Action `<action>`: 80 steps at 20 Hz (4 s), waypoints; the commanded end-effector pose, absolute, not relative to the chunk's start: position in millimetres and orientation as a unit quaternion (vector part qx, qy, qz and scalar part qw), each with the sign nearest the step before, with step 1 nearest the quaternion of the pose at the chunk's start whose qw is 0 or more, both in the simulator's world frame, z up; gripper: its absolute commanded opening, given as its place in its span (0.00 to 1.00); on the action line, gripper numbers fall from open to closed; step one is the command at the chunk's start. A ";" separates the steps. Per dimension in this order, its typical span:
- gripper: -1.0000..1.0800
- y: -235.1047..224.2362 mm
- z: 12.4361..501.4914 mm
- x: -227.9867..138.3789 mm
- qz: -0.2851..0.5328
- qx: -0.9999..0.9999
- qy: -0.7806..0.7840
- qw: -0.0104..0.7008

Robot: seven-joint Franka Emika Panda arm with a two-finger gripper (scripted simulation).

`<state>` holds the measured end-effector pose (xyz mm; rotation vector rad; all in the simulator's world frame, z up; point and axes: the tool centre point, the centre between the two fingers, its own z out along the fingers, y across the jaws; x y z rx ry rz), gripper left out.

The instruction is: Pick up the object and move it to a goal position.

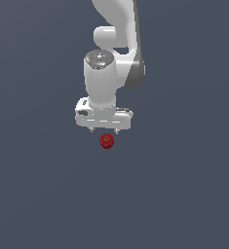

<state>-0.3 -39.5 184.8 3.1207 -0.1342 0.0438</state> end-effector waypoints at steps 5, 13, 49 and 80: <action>0.96 -44.2 189.6 1.7 0.017 0.999 -0.048 0.006; 0.96 -54.4 200.0 5.6 0.023 0.998 -0.059 0.000; 0.96 -38.0 101.6 -35.8 0.001 0.970 0.243 0.001; 0.00 -36.7 46.1 -39.2 0.000 0.965 0.261 0.000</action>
